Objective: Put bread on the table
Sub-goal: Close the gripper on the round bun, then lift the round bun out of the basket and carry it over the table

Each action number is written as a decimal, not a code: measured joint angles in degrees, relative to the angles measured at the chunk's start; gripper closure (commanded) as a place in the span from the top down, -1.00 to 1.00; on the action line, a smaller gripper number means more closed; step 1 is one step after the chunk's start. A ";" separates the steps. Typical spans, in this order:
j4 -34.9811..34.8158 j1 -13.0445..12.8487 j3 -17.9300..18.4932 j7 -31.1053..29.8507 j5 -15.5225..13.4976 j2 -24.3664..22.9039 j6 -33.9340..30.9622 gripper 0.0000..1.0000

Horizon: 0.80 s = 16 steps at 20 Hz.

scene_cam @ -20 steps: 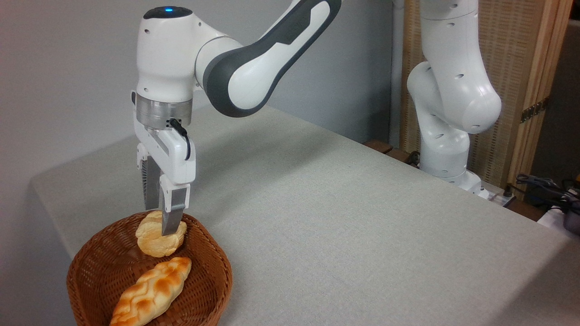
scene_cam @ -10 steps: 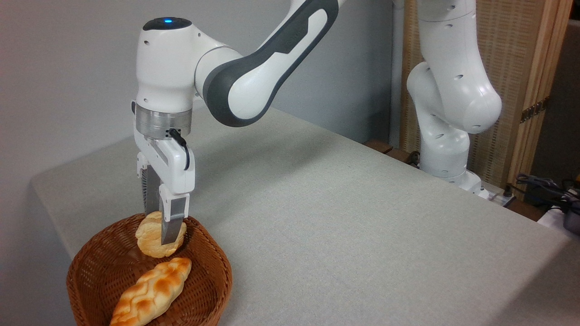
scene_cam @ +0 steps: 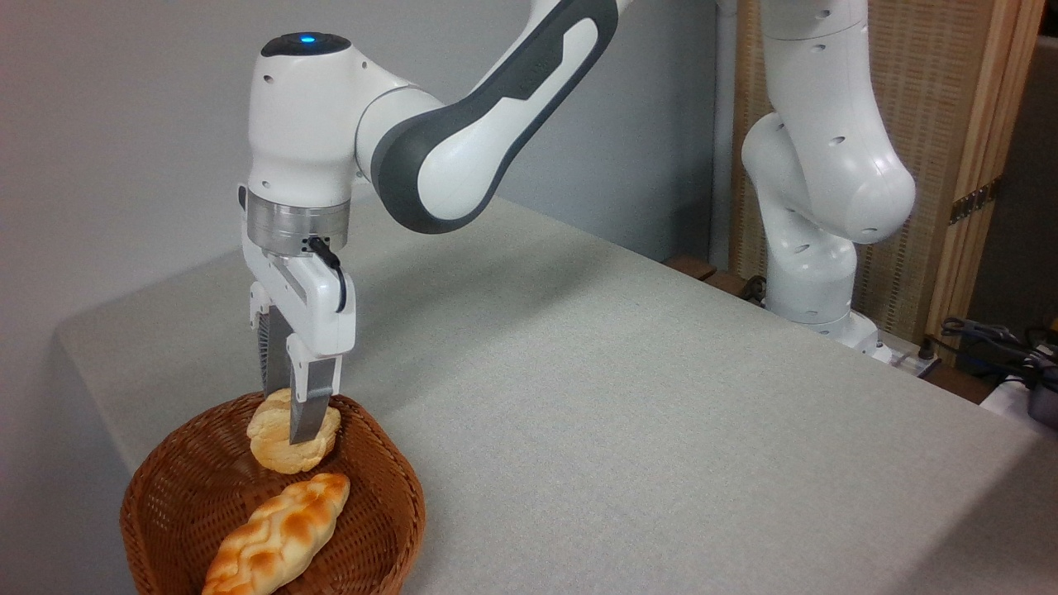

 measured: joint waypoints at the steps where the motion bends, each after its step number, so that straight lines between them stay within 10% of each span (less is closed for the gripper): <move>1: 0.01 0.02 0.00 0.00 0.00 0.00 0.00 -0.47; 16: 0.28 0.92 0.32 0.23 0.02 -1.05 -0.22 -0.45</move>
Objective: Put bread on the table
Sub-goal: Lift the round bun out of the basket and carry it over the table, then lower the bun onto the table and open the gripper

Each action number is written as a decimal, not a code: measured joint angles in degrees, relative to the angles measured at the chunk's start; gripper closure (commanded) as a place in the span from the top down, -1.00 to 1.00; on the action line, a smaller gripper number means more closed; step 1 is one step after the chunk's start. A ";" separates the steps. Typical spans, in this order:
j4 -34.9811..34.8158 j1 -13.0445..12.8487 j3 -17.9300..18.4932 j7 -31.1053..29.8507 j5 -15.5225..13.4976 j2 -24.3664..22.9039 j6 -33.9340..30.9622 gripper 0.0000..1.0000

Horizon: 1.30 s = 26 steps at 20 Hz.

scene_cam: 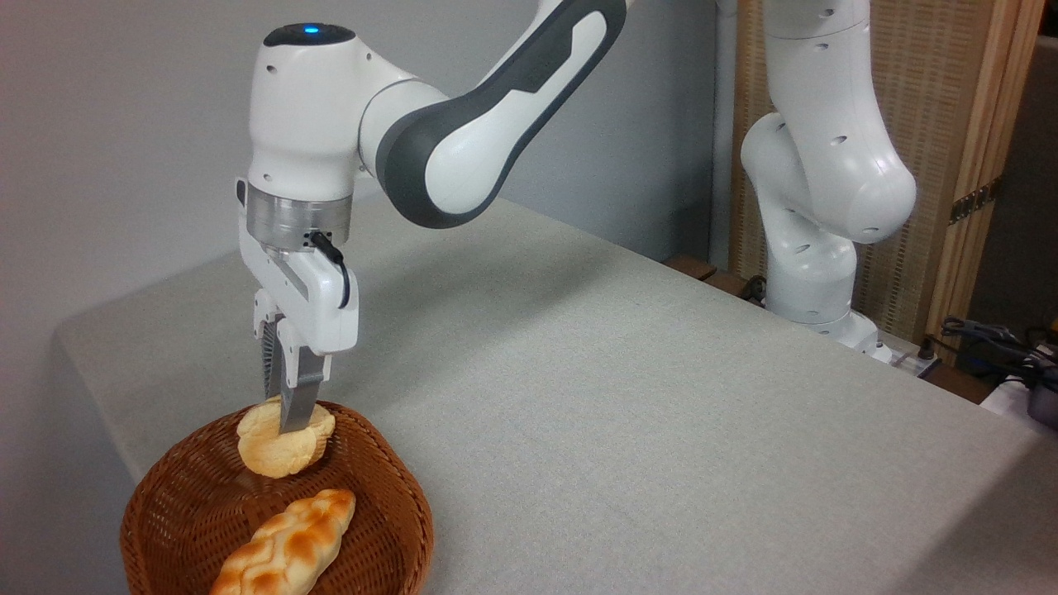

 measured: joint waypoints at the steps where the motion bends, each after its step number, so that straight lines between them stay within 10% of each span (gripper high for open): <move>1: 0.00 0.04 0.05 0.03 0.00 -0.55 -0.04 -0.45; 12: 0.01 0.09 0.21 -0.31 0.00 -9.10 -16.89 -0.16; 17: -0.19 0.25 1.21 -2.81 -0.01 -13.35 -29.90 0.30; 20: -2.05 -0.16 1.08 -6.31 -0.01 -13.76 -31.59 1.00; 26: -3.43 -0.64 0.90 -7.04 0.00 -13.54 -31.59 1.00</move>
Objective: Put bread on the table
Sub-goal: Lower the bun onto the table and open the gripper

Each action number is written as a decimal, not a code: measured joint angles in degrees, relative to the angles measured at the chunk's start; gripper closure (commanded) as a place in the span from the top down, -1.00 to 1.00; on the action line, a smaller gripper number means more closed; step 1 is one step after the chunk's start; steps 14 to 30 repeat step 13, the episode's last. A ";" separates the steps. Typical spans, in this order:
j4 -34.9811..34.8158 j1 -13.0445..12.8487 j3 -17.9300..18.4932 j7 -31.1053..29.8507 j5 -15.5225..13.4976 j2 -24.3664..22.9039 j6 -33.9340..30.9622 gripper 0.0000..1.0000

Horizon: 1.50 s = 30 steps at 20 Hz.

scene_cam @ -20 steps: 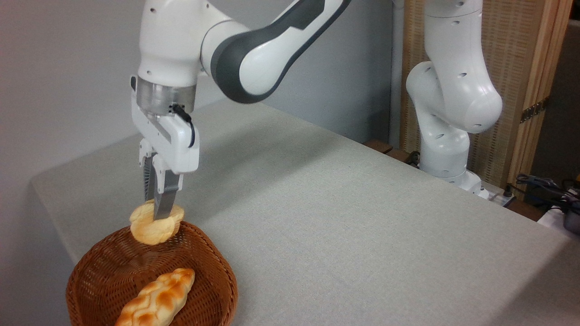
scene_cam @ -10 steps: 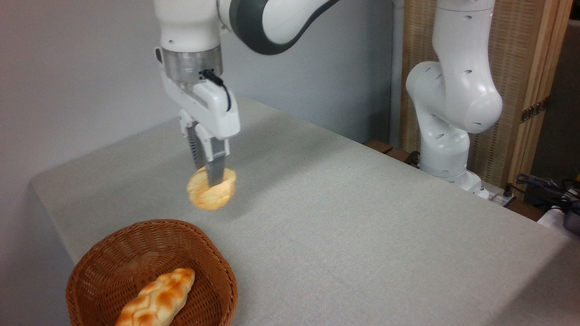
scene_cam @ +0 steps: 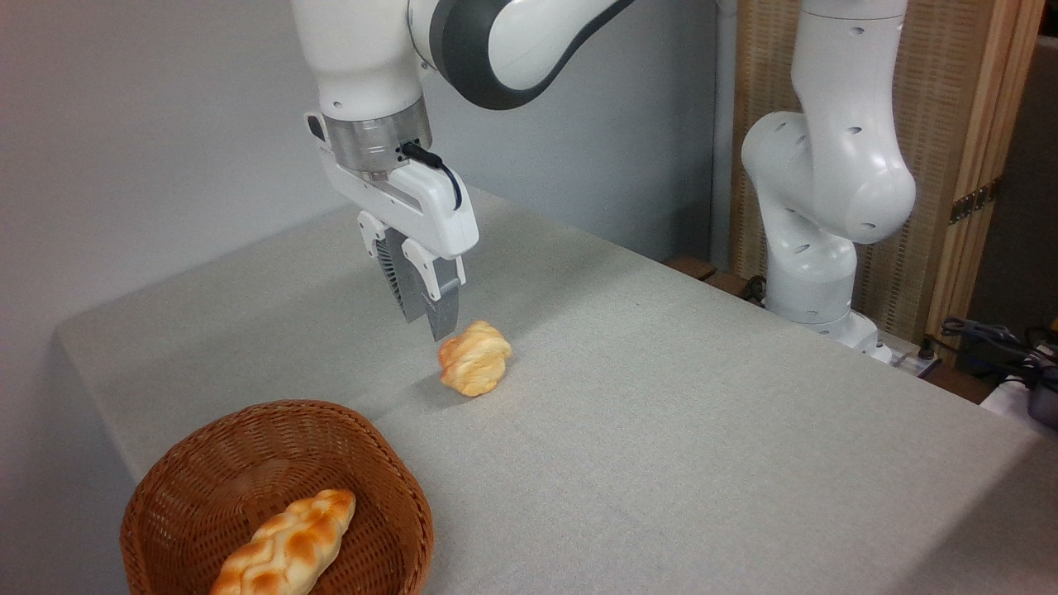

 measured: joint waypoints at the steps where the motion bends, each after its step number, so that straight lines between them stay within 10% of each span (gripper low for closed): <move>1: 0.00 -0.01 0.00 0.00 0.00 0.12 0.01 1.00; 30: 6.05 0.28 1.19 0.41 2.42 -0.32 1.20 1.00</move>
